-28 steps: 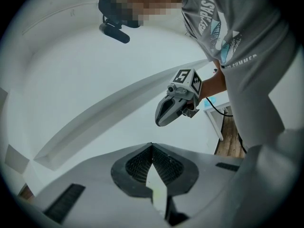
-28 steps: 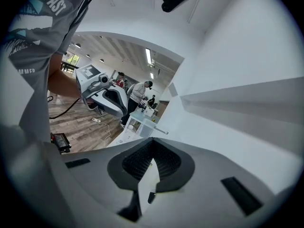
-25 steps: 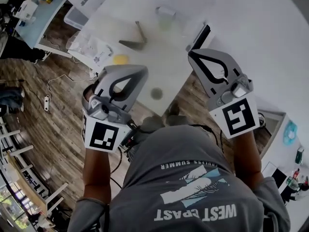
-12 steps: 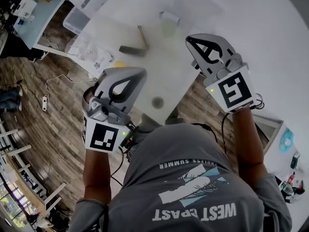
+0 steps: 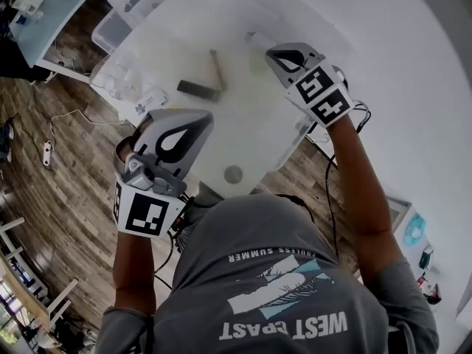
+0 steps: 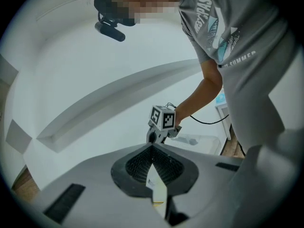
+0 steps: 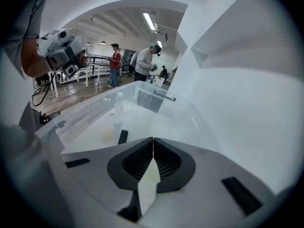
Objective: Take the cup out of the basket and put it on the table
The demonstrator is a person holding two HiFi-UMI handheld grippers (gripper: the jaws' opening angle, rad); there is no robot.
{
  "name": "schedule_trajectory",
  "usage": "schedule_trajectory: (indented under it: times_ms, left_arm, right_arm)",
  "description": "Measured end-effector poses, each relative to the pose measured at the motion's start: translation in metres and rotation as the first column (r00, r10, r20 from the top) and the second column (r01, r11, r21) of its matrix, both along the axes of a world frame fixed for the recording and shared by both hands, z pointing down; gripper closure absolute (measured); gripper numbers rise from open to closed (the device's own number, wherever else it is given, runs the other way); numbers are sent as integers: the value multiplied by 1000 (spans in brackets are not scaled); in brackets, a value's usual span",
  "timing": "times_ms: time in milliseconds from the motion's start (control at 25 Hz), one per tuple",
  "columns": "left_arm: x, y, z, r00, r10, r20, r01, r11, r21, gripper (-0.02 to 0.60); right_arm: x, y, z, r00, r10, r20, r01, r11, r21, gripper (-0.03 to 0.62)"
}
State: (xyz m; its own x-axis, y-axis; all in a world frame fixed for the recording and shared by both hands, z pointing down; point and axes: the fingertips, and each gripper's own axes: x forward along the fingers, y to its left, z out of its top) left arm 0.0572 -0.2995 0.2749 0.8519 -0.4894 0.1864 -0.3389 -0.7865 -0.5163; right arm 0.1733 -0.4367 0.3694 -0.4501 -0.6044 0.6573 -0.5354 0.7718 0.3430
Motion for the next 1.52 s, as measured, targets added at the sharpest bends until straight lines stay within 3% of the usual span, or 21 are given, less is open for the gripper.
schedule_trajectory:
  times_ms: [160,440,920,1000,1120,1240,1360,1520]
  left_arm:
    - [-12,-16,10,1000,-22,0,22,1000,-22,574]
    - [-28,-38,23,999,-52,-18,50,997,-63,574]
    - [-43,-56,39,996,-73,-49,68,992,-105,574]
    - [-44,-56,40,996,-76,-51,70,992,-110,574]
    - [-46,-50,41,995,-79,-54,73,991,-110,574]
    - [-49,-44,40,995,-82,-49,76,991,-108,574]
    - [-54,-45,44,995,-86,-49,81,991,-107,574]
    - [-53,-38,42,995,-88,-55,83,992,-98,574]
  right_arm:
    - [-1,-27,64,996,-17,-83,4,987,-161,560]
    - [4,-51,148,976,-38,-213,-41,933,-358,496]
    - [13,-57,225,929,-88,-360,-114,856,-505,490]
    - [19,-54,234,912,-97,-399,-136,846,-516,517]
    - [22,-50,240,902,-124,-414,-122,846,-518,565]
    - [27,-44,232,886,-130,-444,-132,849,-512,569]
    - [19,-47,222,896,-118,-428,-125,857,-499,569]
    - [-2,-52,189,919,-124,-373,-51,903,-426,571]
